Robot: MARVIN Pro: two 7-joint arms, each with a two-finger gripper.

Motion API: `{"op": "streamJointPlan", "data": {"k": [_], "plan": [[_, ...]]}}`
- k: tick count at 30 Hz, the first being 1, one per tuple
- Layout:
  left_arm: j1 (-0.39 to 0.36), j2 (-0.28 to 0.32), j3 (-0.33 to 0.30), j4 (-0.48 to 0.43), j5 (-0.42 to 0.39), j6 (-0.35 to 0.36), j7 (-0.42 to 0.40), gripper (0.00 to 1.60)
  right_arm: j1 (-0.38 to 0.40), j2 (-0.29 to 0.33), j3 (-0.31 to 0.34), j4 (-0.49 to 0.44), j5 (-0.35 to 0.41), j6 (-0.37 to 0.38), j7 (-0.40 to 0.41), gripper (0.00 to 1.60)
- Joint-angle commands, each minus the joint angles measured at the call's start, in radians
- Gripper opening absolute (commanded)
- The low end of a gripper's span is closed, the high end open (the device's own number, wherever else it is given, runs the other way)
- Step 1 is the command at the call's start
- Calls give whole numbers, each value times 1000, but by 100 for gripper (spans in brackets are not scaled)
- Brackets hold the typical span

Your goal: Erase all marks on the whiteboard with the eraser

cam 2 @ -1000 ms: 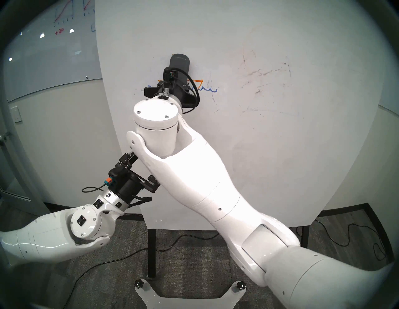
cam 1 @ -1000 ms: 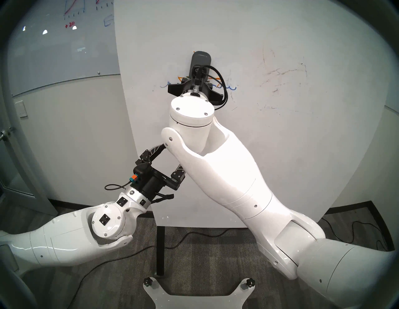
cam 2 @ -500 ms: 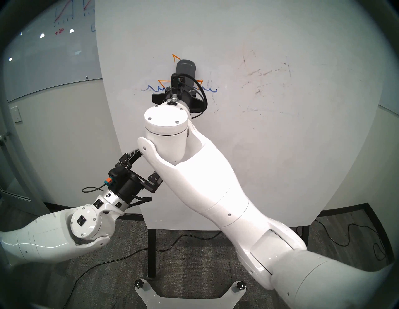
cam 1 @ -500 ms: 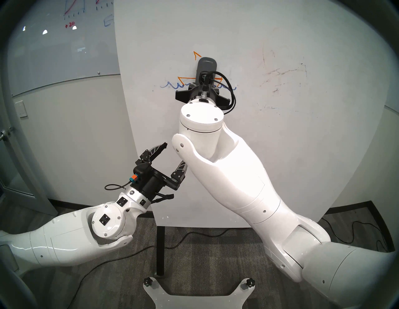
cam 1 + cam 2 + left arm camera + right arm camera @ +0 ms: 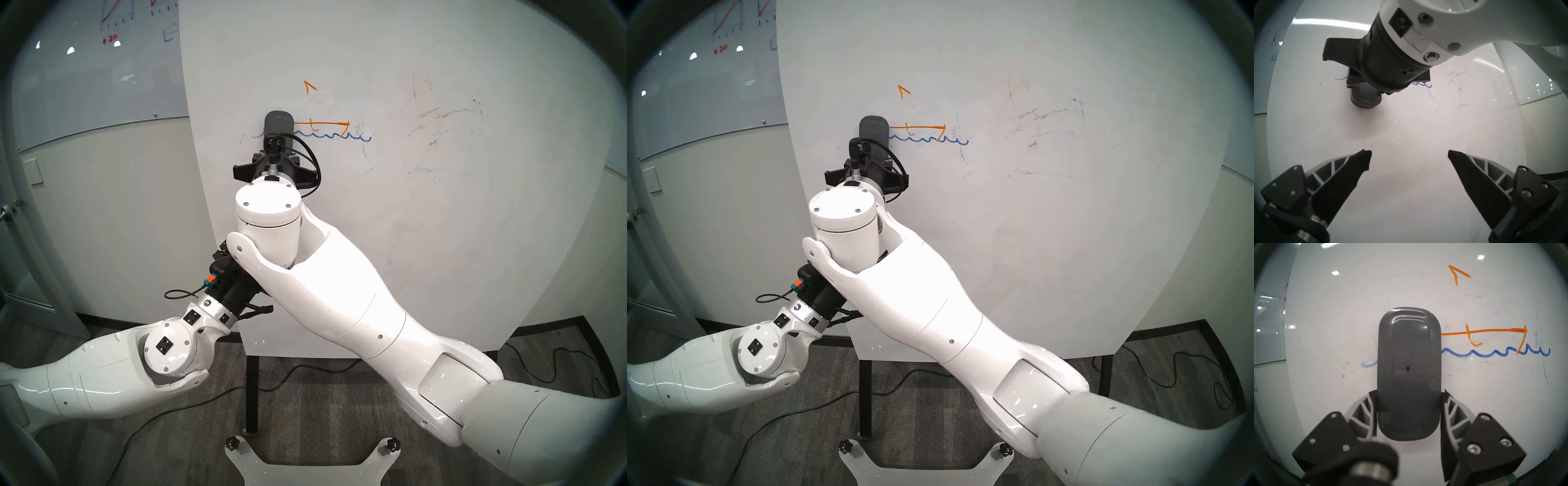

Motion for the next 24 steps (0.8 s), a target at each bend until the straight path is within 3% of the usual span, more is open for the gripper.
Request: {"op": "streamJointPlan", "data": {"k": [1, 11, 24], "plan": [[-9, 0, -9, -8, 0, -6, 1, 160, 15, 46, 75, -74, -12, -11, -32, 0], [-9, 0, -9, -8, 0, -7, 0, 160, -19, 132, 131, -183, 3, 45, -29, 0], [-10, 0, -9, -8, 0, -6, 1, 160, 13, -5, -3, -32, 24, 27, 28, 0]]}}
